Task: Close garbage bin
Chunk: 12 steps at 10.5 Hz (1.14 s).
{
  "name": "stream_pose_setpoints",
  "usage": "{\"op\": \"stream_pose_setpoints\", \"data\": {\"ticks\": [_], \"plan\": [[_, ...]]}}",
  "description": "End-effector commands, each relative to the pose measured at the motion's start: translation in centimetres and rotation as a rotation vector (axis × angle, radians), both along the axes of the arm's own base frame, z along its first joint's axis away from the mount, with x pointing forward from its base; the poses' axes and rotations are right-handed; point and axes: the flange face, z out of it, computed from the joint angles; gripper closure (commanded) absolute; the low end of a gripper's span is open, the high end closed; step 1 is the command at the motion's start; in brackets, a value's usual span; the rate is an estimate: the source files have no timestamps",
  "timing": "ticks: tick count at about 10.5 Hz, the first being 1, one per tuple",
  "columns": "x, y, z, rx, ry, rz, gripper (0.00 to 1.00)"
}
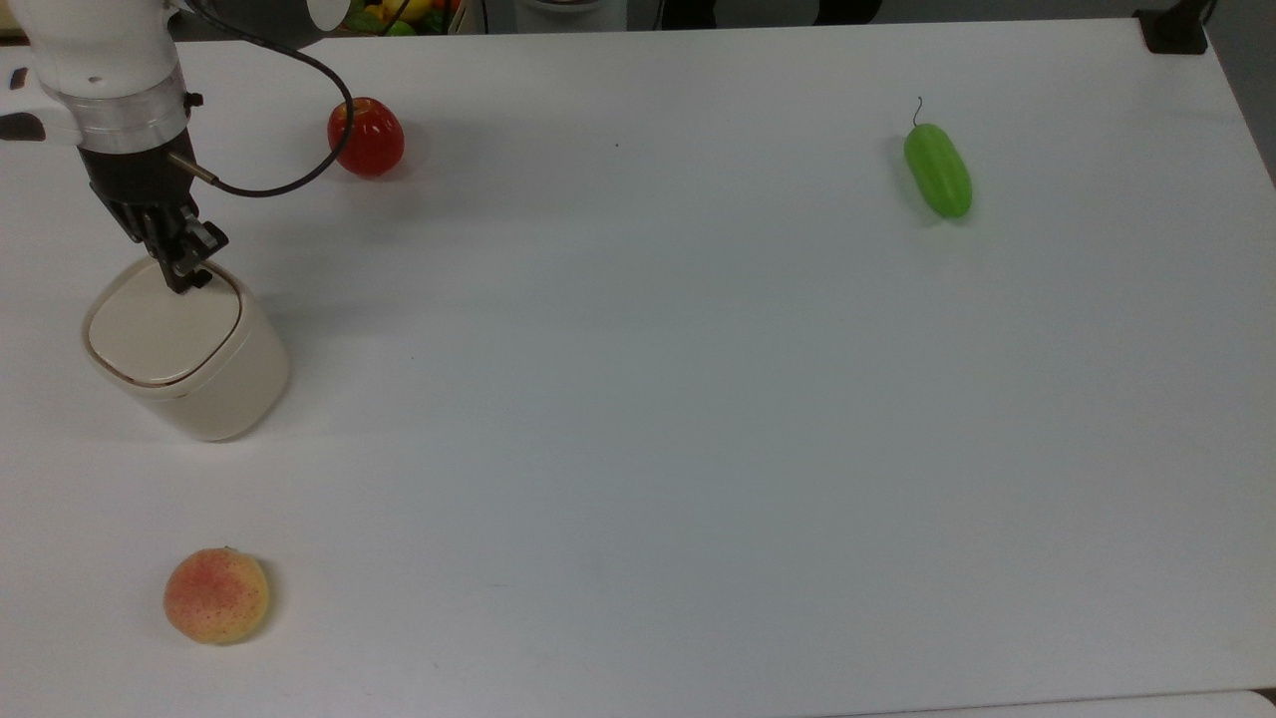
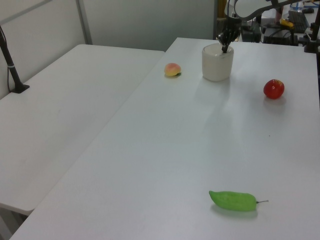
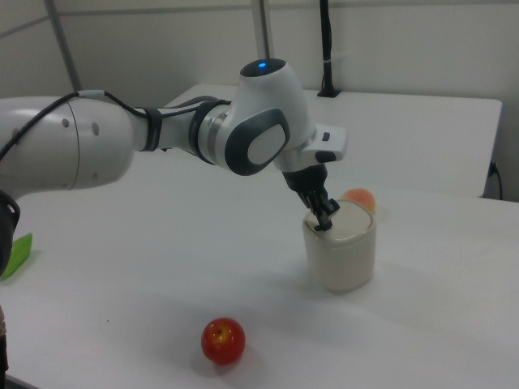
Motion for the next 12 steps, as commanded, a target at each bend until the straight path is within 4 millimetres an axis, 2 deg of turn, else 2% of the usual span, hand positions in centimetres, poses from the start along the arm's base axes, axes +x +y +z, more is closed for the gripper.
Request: {"op": "stream_pose_setpoints", "data": {"ticks": [1,2,5,8,11,12], "plan": [[-0.5,2.6,2.3,0.007,0.018,0.026,1.00],[-0.4,4.8,4.0,-0.003,0.026,0.070,1.00],[-0.9,12.7,7.3,-0.002,0.101,0.215,1.00],[-3.8,20.8,10.6,0.008,0.218,0.370,1.00],[-6.8,26.5,13.2,-0.004,0.298,0.567,1.00],[-7.9,27.0,14.3,-0.009,0.296,0.608,1.00]]}}
